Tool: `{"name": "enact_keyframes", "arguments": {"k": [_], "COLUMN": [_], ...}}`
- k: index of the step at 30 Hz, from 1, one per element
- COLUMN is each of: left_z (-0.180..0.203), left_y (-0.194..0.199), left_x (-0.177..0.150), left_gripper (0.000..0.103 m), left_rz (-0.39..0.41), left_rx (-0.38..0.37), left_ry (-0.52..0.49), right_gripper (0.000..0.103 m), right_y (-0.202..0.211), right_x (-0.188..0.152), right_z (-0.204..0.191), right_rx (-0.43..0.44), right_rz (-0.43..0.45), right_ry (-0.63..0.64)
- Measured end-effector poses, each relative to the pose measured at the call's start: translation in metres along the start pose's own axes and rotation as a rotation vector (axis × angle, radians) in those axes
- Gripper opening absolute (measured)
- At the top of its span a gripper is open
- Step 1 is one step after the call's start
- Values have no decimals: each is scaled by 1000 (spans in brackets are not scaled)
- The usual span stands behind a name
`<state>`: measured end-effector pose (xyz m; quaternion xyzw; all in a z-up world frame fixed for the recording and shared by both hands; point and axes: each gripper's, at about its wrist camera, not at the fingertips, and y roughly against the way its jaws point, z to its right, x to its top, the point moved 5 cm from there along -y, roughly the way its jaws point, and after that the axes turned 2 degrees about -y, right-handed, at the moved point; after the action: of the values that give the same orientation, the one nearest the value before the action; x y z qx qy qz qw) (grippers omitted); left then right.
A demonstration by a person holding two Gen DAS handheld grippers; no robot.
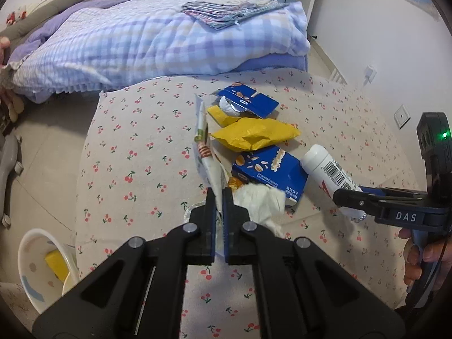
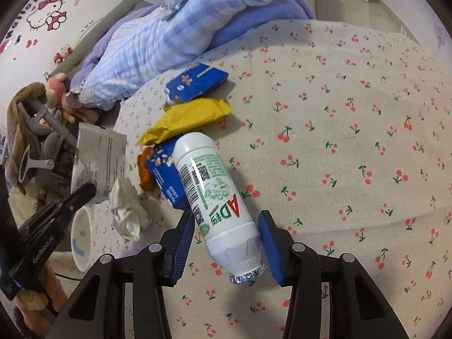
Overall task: Collect trash
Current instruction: 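Close the right tool around the white AD milk bottle, then drop the white strip in the bin with left tool while right tool carries bottle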
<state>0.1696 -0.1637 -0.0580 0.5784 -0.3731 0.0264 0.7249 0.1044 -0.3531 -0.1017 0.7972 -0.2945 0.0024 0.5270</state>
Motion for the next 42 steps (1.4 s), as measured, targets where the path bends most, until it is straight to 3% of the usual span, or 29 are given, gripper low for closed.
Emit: {"name": "enact_keyframes", "arguments": {"k": [6,12,29,34,42], "left_z": [-18,-36,-75,-79,-93], "left_y": [21,32,46,51,63], "left_x": [-4,-14,-44,-50,-58], "left_gripper": [5,4,5,5,4], "left_rz": [27,24,-18,-19,-11], "left_rx": [-39,-20,11,15,19], "left_ry": [73,99,180,185,205], "right_gripper": [44,43,41,40,38], "right_y": [16,20,-15,-9,35], "right_x": [1,0,-17,-17,-12], "right_z": [-11,-24,19,18,-3], "right_rx": [16,19,-65,-77,-16], "right_rz": [35,41,-78,-67,28], "right_ry": [9,39,-17,-11,14]}}
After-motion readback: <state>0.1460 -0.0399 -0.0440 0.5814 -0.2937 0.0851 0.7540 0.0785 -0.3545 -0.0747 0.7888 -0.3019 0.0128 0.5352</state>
